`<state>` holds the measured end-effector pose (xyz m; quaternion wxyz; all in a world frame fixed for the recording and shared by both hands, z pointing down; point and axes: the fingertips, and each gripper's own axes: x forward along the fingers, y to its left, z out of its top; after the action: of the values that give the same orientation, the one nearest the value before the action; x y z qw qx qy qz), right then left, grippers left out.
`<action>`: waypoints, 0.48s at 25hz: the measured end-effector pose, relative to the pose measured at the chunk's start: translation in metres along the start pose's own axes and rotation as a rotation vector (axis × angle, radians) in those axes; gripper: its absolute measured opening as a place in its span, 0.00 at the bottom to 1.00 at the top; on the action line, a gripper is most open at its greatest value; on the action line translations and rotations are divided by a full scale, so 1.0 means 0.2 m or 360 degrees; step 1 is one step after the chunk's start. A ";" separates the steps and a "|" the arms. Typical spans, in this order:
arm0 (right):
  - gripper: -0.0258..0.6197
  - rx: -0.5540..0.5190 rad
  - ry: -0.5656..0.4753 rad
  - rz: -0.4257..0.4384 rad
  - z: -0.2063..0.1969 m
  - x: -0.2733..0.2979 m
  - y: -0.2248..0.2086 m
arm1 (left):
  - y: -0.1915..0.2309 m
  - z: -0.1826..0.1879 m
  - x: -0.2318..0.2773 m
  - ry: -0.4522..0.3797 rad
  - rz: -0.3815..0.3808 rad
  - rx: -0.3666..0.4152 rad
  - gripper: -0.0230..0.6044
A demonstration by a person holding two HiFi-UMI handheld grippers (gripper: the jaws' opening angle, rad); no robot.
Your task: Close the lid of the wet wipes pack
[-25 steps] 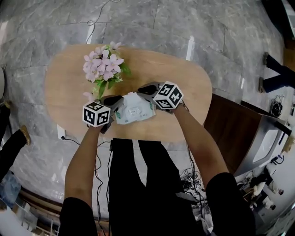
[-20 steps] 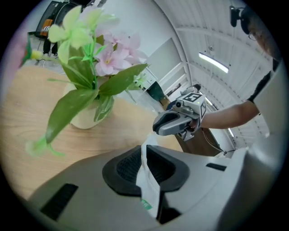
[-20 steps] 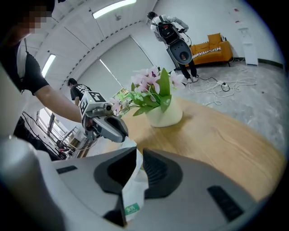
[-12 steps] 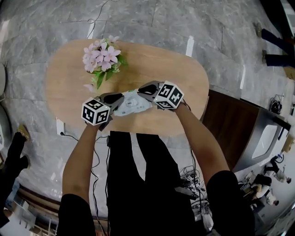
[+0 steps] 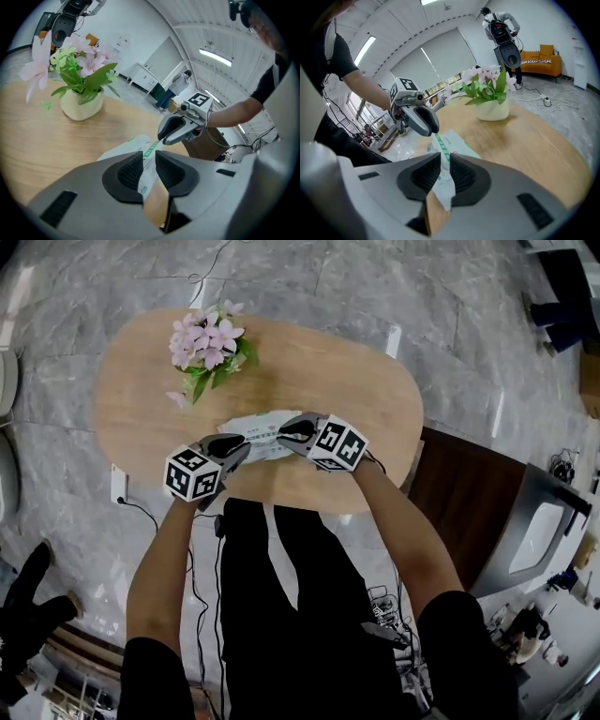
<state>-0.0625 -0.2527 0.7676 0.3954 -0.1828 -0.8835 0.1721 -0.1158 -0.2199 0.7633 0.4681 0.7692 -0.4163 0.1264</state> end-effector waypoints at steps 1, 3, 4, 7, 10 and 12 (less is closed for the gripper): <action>0.14 -0.0003 0.0007 0.0009 -0.02 0.01 0.02 | -0.01 -0.02 0.00 -0.0004 0.0006 -0.0007 0.19; 0.14 -0.0001 0.0019 0.0025 -0.05 0.02 0.04 | -0.03 -0.04 0.01 -0.0011 0.0008 -0.0019 0.19; 0.14 0.0007 0.0020 0.0027 -0.07 0.03 0.05 | -0.03 -0.06 0.01 -0.0016 0.0008 -0.0028 0.19; 0.14 0.0075 -0.0021 0.0002 -0.10 0.06 0.05 | -0.04 -0.09 0.02 -0.0050 0.0009 -0.0075 0.19; 0.13 0.0167 -0.0076 -0.0079 -0.11 0.08 0.02 | -0.06 -0.12 0.04 -0.0098 0.0000 -0.0123 0.18; 0.09 0.0187 -0.0084 -0.0160 -0.11 0.10 0.01 | -0.07 -0.17 0.04 -0.0109 0.0002 -0.0151 0.18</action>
<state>-0.0572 -0.2381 0.7936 0.3901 -0.1101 -0.8901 0.2085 -0.0942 -0.1939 0.7777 0.4894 0.7498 -0.4380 0.0803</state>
